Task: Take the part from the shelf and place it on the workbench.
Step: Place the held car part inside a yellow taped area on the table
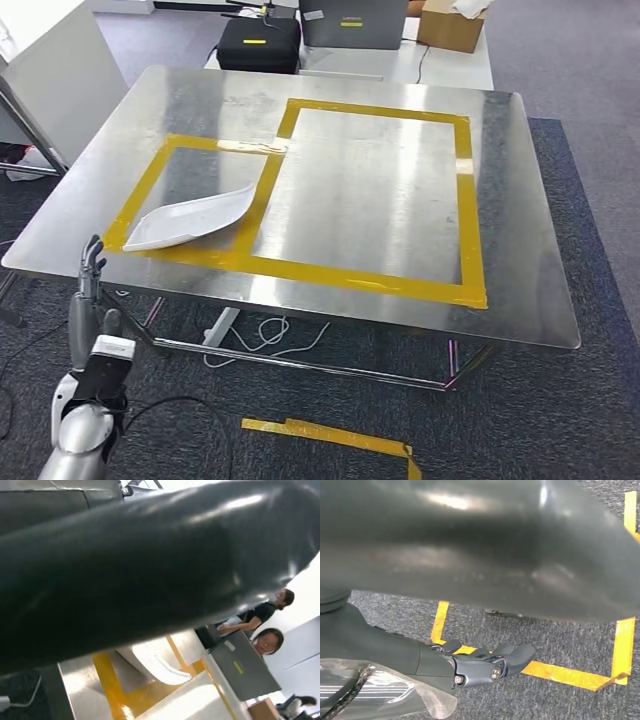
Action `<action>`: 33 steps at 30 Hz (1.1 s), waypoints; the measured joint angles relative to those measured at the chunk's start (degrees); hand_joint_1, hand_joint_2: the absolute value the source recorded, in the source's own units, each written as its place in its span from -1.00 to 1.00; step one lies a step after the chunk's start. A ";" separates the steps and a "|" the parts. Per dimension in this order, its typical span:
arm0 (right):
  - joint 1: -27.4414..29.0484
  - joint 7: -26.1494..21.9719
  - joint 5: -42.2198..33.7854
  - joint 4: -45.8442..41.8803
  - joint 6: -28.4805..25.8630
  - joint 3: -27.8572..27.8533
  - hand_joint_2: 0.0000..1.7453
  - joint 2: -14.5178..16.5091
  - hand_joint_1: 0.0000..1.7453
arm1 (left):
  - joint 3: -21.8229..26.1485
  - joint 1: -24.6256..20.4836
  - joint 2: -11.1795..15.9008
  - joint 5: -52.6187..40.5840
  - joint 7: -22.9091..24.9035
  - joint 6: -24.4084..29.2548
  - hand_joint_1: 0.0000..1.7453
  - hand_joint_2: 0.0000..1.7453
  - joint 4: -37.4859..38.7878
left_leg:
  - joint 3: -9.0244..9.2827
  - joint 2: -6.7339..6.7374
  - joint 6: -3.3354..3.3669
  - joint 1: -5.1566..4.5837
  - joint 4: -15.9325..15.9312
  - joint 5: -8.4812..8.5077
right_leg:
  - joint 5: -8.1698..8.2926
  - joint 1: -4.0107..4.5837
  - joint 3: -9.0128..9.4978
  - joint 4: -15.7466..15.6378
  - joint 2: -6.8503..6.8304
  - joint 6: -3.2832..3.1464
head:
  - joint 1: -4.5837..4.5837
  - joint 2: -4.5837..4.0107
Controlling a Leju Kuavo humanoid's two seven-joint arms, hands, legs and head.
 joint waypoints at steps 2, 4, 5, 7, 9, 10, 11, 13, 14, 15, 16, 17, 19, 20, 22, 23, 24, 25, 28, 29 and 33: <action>0.01 0.10 0.00 -0.01 -0.16 -0.21 -1.00 0.21 -1.00 | 1.94 1.84 -0.59 3.35 -1.30 -0.95 -1.00 -1.00 -0.97 | -0.01 0.00 0.26 -0.10 0.17 -0.14 | 0.01 -0.10 0.12 -0.02 -0.02 0.23 | 0.00 0.00; 0.02 0.12 0.00 0.00 -0.23 -0.34 -1.00 0.37 -1.00 | 4.28 3.33 -1.43 6.39 -2.57 -1.96 -1.00 -1.00 -1.22 | 0.06 0.01 0.70 -0.15 0.04 0.17 | 0.20 -0.20 0.29 -0.18 -0.08 0.69 | -0.01 0.00; 0.03 0.14 0.00 0.00 -0.25 -0.40 -1.00 0.42 -1.00 | 5.55 3.89 -2.02 7.95 -3.15 -2.56 -1.00 -1.00 -1.20 | 0.15 0.10 0.96 -0.04 -0.32 0.54 | -0.02 -0.22 0.20 -0.14 -0.06 0.92 | 0.01 0.00; 0.05 0.27 0.00 0.01 -0.23 -0.55 -1.00 0.45 -1.00 | 7.97 4.69 -3.33 9.83 -3.92 -3.30 -1.00 -1.00 -0.91 | 0.16 0.31 1.51 0.29 -1.15 1.31 | -2.50 -0.18 -0.83 2.22 0.13 1.22 | 0.13 0.00; 0.10 0.44 0.00 0.01 -0.20 -0.70 -1.00 0.45 -1.00 | 10.29 5.36 -4.48 10.10 -4.41 -3.40 -1.00 -1.00 -0.22 | -0.25 0.45 1.76 0.37 -1.33 1.68 | -7.08 -0.22 -3.30 9.05 0.33 1.42 | 0.17 0.00; 0.13 0.50 0.00 0.01 -0.19 -0.75 -1.00 0.45 -1.00 | 11.16 5.67 -4.89 10.07 -4.55 -3.39 -1.00 -1.00 0.18 | -0.52 0.47 1.74 0.38 -1.29 1.82 | -8.80 -0.25 -4.47 12.63 0.37 1.57 | 0.16 0.00; 0.16 0.54 0.00 0.01 -0.17 -0.79 -1.00 0.45 -1.00 | 11.97 5.92 -5.27 10.03 -4.68 -3.39 -1.00 -1.00 0.56 | -0.78 0.49 1.65 0.40 -1.23 1.99 | -9.53 -0.30 -4.96 14.81 0.36 1.73 | 0.14 0.00; 0.18 0.60 0.00 0.01 -0.17 -0.84 -1.00 0.45 -1.00 | 13.12 6.19 -6.00 10.06 -4.64 -3.49 -1.00 -1.00 1.16 | -1.26 0.49 1.33 0.55 -1.10 2.31 | -7.84 -0.48 -2.80 12.69 0.32 1.99 | 0.15 0.00; 0.15 0.62 0.00 0.01 -0.17 -0.85 -1.00 0.45 -1.00 | 13.56 6.26 -6.27 10.09 -4.57 -3.55 -1.00 -1.00 1.36 | -1.41 0.48 1.18 0.64 -1.04 2.42 | -6.59 -0.57 -1.20 10.31 0.29 2.07 | 0.16 0.00; 0.13 0.64 0.00 0.01 -0.18 -0.86 -1.00 0.45 -1.00 | 13.87 6.29 -6.44 10.13 -4.50 -3.60 -1.00 -1.00 1.49 | -1.50 0.48 1.07 0.70 -1.00 2.50 | -5.63 -0.64 0.09 8.26 0.27 2.11 | 0.16 0.00; 0.11 0.64 0.00 0.01 -0.18 -0.87 -1.00 0.45 -1.00 | 14.03 6.29 -6.51 10.12 -4.48 -3.61 -1.00 -1.00 1.55 | -1.53 0.48 1.02 0.73 -0.98 2.53 | -5.20 -0.68 0.75 7.18 0.25 2.13 | 0.17 0.00; 0.11 0.64 0.00 0.02 -0.18 -0.87 -1.00 0.45 -1.00 | 14.04 6.30 -6.51 10.12 -4.48 -3.60 -1.00 -1.00 1.58 | -1.54 0.48 1.01 0.74 -0.98 2.53 | -5.14 -0.68 0.86 7.00 0.24 2.14 | 0.16 0.00; 0.06 0.68 0.00 0.03 -0.17 -0.88 -1.00 0.45 -1.00 | 14.36 6.31 -6.69 10.11 -4.47 -3.59 -1.00 -1.00 1.88 | -1.61 0.48 0.86 0.79 -0.85 2.60 | -4.48 -0.76 2.52 4.37 0.11 2.23 | 0.15 0.00; -0.01 0.77 0.00 0.03 -0.07 -0.90 -1.00 0.48 -1.00 | 15.24 6.31 -6.98 9.98 -4.53 -3.55 -1.00 -1.00 2.56 | -1.75 0.49 0.43 0.74 -0.63 2.80 | -4.16 -0.69 3.56 2.33 0.18 1.94 | 0.11 0.00; -0.07 1.08 0.00 0.08 0.19 -0.98 -1.00 0.54 -1.00 | 18.27 6.29 -7.92 9.72 -4.67 -3.71 -1.00 -1.00 5.04 | -2.27 0.20 -0.90 0.86 0.30 2.39 | -3.37 -0.49 4.55 -0.58 0.36 0.29 | -0.08 0.00; -0.08 1.25 0.00 0.11 0.35 -1.02 -1.00 0.56 -1.00 | 19.92 6.27 -8.33 9.43 -4.74 -3.78 -1.00 -1.00 6.47 | -2.75 -0.11 -1.54 0.90 1.66 1.04 | -3.05 -0.32 4.12 -0.81 0.53 -0.73 | -0.19 0.00; -0.06 1.38 0.00 0.14 0.49 -1.05 -1.00 0.56 -1.00 | 21.14 6.26 -8.60 9.14 -4.67 -3.88 -1.00 -1.00 7.65 | -3.44 -0.51 -1.88 1.00 4.04 -1.33 | -2.55 -0.24 3.71 -0.73 0.54 -1.46 | -0.32 0.00; -0.08 1.47 0.00 0.14 0.67 -1.07 -1.00 0.57 -1.00 | 22.04 6.23 -8.70 8.67 -4.47 -3.86 -1.00 -1.00 8.65 | -4.31 -0.84 -1.97 0.99 7.49 -4.30 | -2.10 -0.10 3.30 -0.71 0.57 -1.77 | -0.41 0.00; -0.07 1.78 0.00 0.14 1.31 -1.16 -1.00 0.58 -1.00 | 24.91 5.72 -9.02 7.17 -3.72 -4.19 -1.00 -1.00 12.97 | -5.33 -1.18 -1.82 0.89 15.90 -9.12 | -0.61 0.47 1.62 -0.54 0.76 -2.14 | -0.54 0.00; -0.06 1.88 0.00 0.15 1.45 -1.18 -1.00 0.58 -1.00 | 25.84 5.52 -9.09 6.77 -3.62 -4.43 -1.00 -1.00 14.53 | -3.97 -1.19 -1.55 0.84 15.01 -8.41 | -0.15 0.66 0.97 -0.45 0.87 -2.17 | -0.54 0.00; -0.07 2.02 0.00 0.16 1.57 -1.22 -1.00 0.62 -1.00 | 28.33 4.87 -9.35 6.09 -3.59 -4.94 -1.00 -1.00 18.10 | 5.90 -1.67 0.12 0.16 0.10 -4.00 | 1.38 1.10 -0.70 -0.19 1.27 -1.73 | -0.47 0.00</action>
